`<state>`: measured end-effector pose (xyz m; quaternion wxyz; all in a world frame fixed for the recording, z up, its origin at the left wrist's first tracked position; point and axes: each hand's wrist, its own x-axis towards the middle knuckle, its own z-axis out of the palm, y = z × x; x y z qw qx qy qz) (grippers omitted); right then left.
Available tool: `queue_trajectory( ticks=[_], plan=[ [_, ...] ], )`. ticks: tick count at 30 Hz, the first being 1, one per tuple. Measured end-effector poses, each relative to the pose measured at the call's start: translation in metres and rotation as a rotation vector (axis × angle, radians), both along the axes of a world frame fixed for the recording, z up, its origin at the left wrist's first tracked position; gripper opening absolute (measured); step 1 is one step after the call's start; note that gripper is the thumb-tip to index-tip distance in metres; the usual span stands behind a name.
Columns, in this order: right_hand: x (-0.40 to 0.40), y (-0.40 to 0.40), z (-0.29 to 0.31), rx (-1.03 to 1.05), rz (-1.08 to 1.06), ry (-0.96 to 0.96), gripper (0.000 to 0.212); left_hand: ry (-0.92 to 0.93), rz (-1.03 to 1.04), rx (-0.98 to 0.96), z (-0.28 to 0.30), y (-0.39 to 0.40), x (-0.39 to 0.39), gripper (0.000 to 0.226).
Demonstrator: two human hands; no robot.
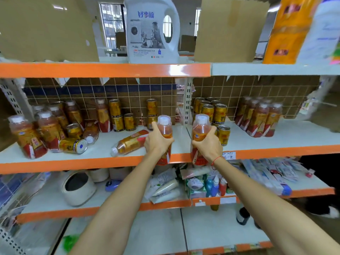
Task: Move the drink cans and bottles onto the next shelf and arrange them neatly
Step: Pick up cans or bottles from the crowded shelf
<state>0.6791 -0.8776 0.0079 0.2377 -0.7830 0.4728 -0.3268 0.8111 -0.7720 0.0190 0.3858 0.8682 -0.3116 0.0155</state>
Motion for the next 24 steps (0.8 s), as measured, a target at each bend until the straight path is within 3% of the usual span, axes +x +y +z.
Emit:
queue_trajectory(
  ticks=[8,18,24],
  plan=[
    [-0.082,-0.046,0.004,-0.007,-0.049,-0.043,0.065,0.042,-0.094,-0.023,0.005,-0.05,-0.073,0.073],
    [-0.227,-0.162,0.015,-0.029,-0.093,-0.009,0.07,0.075,-0.143,-0.066,0.007,-0.17,-0.206,0.082],
    [-0.272,-0.213,0.015,-0.001,-0.095,-0.01,0.083,0.06,-0.139,-0.103,0.008,-0.221,-0.25,0.066]
  ],
)
